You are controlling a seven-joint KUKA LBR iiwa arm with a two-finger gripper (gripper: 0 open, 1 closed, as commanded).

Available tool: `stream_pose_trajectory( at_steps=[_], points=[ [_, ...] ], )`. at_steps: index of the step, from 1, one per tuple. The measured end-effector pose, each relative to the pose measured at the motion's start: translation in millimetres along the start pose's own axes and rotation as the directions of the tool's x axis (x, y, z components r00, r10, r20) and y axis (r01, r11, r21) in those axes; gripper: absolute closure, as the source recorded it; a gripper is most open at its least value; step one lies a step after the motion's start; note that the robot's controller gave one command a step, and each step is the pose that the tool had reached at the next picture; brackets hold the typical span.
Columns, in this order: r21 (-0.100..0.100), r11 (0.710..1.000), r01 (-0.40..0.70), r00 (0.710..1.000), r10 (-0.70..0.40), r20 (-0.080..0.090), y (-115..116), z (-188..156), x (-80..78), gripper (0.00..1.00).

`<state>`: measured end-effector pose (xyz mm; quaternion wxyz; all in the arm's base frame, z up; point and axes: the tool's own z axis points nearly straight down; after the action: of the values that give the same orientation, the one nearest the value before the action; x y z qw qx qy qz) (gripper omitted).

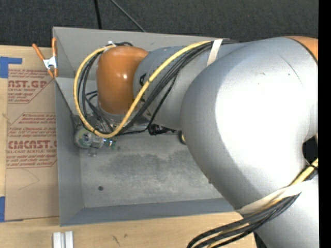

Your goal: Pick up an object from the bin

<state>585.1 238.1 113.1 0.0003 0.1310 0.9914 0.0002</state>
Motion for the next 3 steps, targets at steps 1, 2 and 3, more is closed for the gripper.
stream_pose_trajectory(
  at_steps=[1, 2, 3],
  points=[
    [-0.003, 0.999, 0.032, 0.999, -0.032, 0.003, -7.5, -84.1, 43.7, 1.00],
    [-0.001, 1.000, -0.010, 1.000, 0.010, 0.003, -5.2, -69.7, 0.9, 1.00],
    [0.000, 1.000, -0.008, 1.000, 0.008, 0.001, -5.1, -70.1, 2.7, 0.00]
  ],
)
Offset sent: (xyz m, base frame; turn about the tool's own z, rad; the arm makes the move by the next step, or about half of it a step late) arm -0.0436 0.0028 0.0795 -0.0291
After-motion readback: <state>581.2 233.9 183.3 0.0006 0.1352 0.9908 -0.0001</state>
